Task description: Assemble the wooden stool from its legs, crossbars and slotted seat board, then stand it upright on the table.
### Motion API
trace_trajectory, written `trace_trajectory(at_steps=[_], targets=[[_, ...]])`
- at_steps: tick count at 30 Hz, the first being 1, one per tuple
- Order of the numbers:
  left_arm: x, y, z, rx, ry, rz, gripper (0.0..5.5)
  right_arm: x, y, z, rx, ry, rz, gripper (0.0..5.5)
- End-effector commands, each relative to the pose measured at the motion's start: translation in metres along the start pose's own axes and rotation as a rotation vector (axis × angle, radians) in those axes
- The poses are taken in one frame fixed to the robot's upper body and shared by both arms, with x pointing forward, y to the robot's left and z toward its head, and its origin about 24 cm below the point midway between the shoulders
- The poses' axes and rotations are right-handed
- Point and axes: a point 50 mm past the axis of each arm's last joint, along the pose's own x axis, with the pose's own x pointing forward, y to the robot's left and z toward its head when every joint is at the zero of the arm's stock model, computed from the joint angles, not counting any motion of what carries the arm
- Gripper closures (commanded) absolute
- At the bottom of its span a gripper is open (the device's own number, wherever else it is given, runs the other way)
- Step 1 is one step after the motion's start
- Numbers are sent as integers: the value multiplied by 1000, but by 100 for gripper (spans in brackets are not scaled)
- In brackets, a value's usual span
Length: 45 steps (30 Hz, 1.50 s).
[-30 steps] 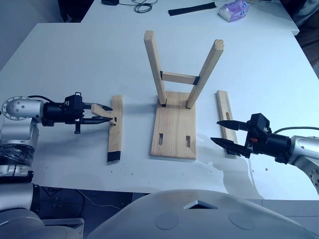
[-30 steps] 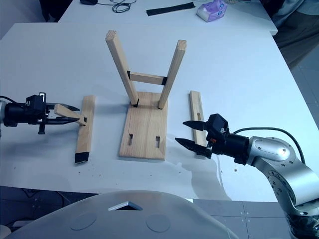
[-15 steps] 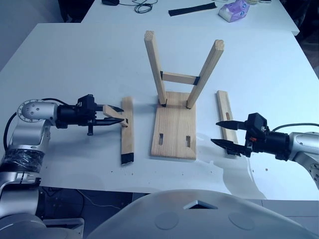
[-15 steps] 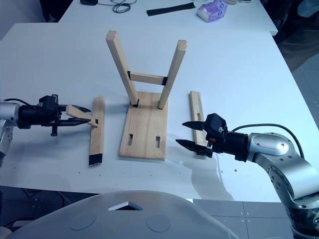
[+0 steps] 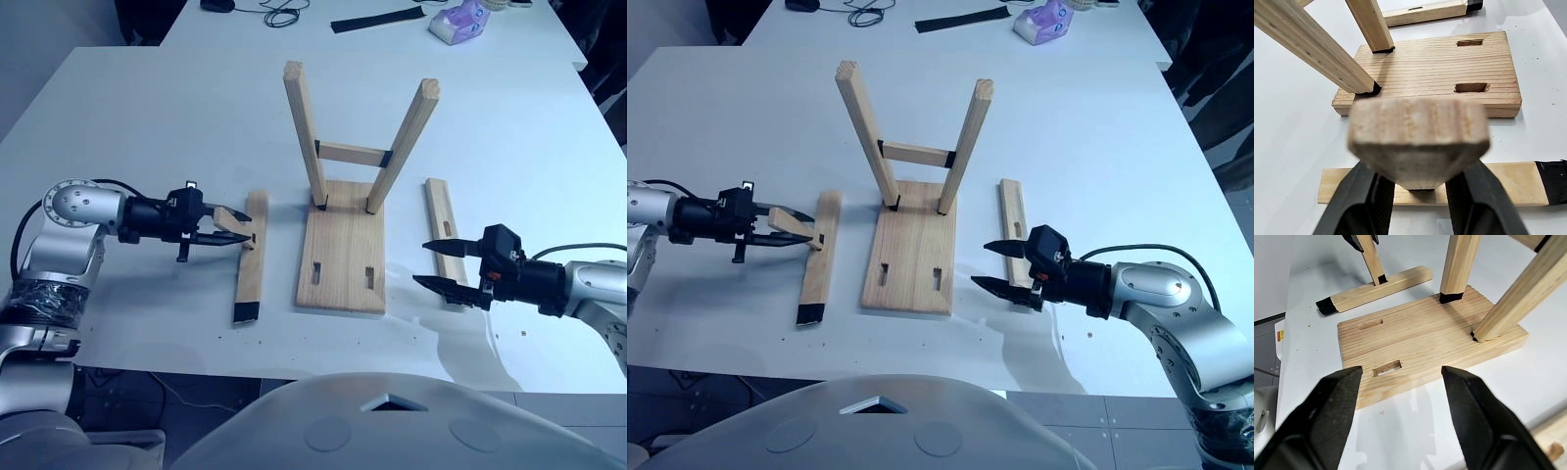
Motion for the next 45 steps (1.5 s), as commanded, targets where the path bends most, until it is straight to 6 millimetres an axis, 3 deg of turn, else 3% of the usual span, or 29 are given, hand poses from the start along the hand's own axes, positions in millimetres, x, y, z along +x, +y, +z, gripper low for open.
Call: trace_trajectory(at_steps=[1,9,18,32,45], targets=[[16,-12,-29,-207,23,-5,347,1,-2,1,-24,0,-4,251],[20,-23,-48,-315,4,31,234,3,-3,-2,-30,13,10,251],[30,-11,-51,-279,-18,138,113,5,-10,-3,-57,21,9,251],[28,-2,-32,-225,-81,143,113,9,-10,-9,-82,32,-17,251],[-22,-18,34,-273,-311,88,113,2,-4,-10,-69,23,-31,251]])
